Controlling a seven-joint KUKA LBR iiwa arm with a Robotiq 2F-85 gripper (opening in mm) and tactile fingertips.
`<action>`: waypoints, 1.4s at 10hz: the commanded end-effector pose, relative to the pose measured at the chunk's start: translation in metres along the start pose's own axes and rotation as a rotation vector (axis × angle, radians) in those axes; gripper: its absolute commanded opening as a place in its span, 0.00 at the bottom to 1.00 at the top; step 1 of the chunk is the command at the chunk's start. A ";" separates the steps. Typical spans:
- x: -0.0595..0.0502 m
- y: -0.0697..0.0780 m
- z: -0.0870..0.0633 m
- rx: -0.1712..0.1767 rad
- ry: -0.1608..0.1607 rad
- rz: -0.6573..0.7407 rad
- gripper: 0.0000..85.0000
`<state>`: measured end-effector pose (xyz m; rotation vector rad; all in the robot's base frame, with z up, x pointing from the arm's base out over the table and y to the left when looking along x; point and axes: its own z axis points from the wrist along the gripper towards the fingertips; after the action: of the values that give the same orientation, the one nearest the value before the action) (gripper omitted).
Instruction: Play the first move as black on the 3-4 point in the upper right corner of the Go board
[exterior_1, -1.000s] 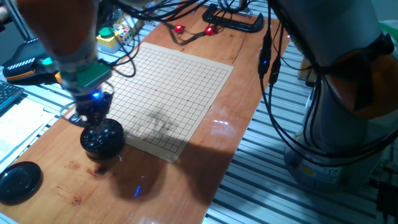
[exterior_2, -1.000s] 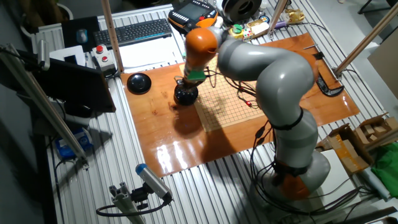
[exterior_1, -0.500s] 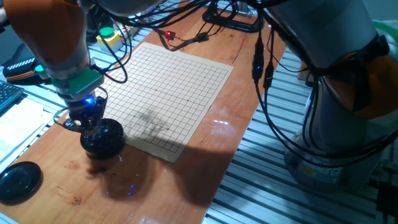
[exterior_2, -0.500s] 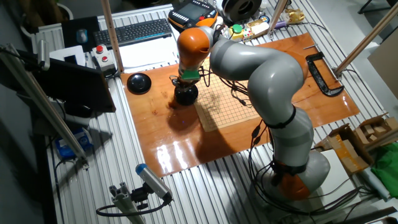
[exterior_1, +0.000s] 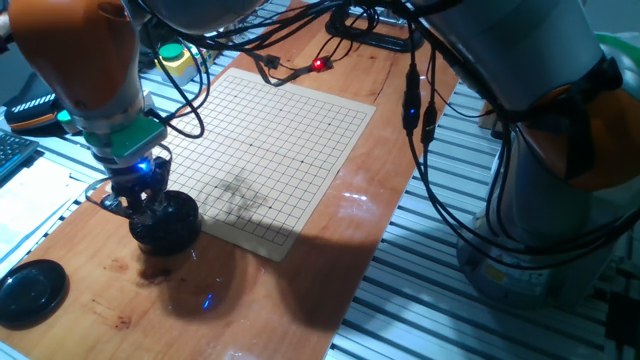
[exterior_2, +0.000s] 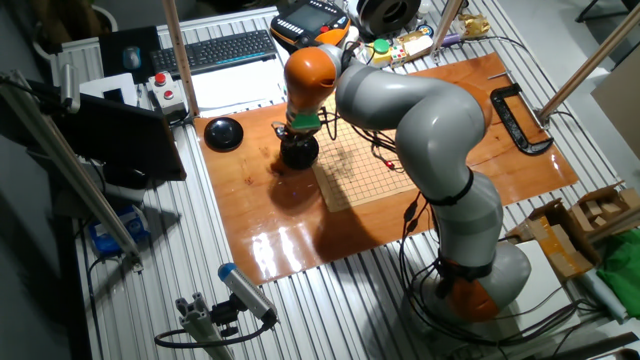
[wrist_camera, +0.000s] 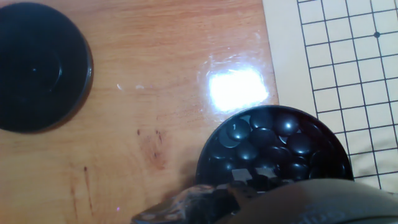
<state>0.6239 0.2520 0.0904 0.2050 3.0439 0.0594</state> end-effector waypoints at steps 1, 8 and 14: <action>0.000 0.000 0.001 -0.004 -0.001 0.003 0.30; 0.000 0.000 0.010 -0.003 -0.016 0.014 0.33; 0.001 0.000 0.016 0.004 -0.028 0.024 0.34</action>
<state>0.6247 0.2529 0.0745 0.2397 3.0135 0.0524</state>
